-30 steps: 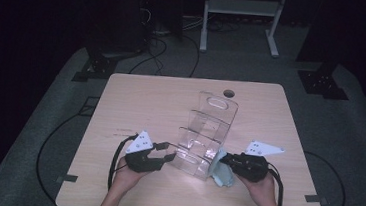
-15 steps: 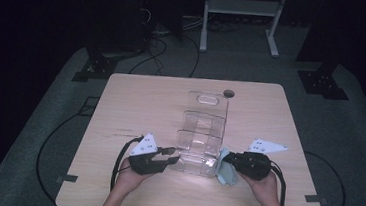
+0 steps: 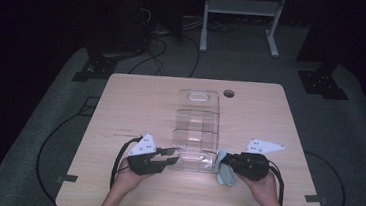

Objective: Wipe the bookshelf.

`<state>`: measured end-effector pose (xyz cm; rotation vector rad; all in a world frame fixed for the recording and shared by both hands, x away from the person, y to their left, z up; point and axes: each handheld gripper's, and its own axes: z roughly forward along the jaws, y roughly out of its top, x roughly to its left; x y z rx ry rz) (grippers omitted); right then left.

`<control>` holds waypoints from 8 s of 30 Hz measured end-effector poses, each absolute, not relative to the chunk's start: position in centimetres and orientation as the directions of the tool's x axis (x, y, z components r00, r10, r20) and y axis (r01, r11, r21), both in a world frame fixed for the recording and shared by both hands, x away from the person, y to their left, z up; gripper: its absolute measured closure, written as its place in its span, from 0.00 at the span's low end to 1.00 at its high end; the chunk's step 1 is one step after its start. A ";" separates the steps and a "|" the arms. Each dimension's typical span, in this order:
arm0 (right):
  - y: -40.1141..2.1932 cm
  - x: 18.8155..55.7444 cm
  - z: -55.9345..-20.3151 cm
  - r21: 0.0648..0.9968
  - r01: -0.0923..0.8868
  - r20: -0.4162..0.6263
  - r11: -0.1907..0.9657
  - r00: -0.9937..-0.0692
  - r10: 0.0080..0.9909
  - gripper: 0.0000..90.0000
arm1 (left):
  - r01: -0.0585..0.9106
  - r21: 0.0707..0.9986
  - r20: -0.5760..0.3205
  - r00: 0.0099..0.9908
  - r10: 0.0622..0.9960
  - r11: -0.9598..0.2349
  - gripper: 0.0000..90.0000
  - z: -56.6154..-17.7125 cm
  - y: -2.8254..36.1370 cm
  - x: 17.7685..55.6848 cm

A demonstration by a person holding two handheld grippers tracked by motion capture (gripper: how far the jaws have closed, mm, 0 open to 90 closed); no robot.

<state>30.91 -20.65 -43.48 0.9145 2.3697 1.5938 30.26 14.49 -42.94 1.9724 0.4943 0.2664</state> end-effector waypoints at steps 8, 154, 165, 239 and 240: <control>-20.6 31.1 -43.2 0.875 0.401 0.186 0.270 -0.795 0.578 0.92 | 0.217 0.896 -0.024 0.895 0.446 -0.387 0.76 -42.8 14.1 30.1; -21.5 31.3 -42.3 0.910 0.368 0.161 0.192 -0.740 0.653 0.92 | 0.320 0.876 0.027 0.713 0.700 -0.360 0.09 -43.7 13.2 31.1; -21.7 32.1 -44.0 0.889 0.420 0.203 0.181 -0.717 0.667 0.92 | 0.317 0.883 0.023 0.706 0.708 -0.345 0.09 -43.8 13.3 31.0; -16.9 27.7 -41.4 0.930 0.293 0.139 0.224 -0.841 0.522 0.92 | 0.338 0.890 0.003 0.668 0.744 -0.306 0.09 -43.9 13.6 31.2; -16.6 27.5 -41.5 0.929 0.291 0.140 0.229 -0.848 0.512 0.92 | 0.341 0.889 0.000 0.668 0.744 -0.305 0.09 -43.9 13.6 31.3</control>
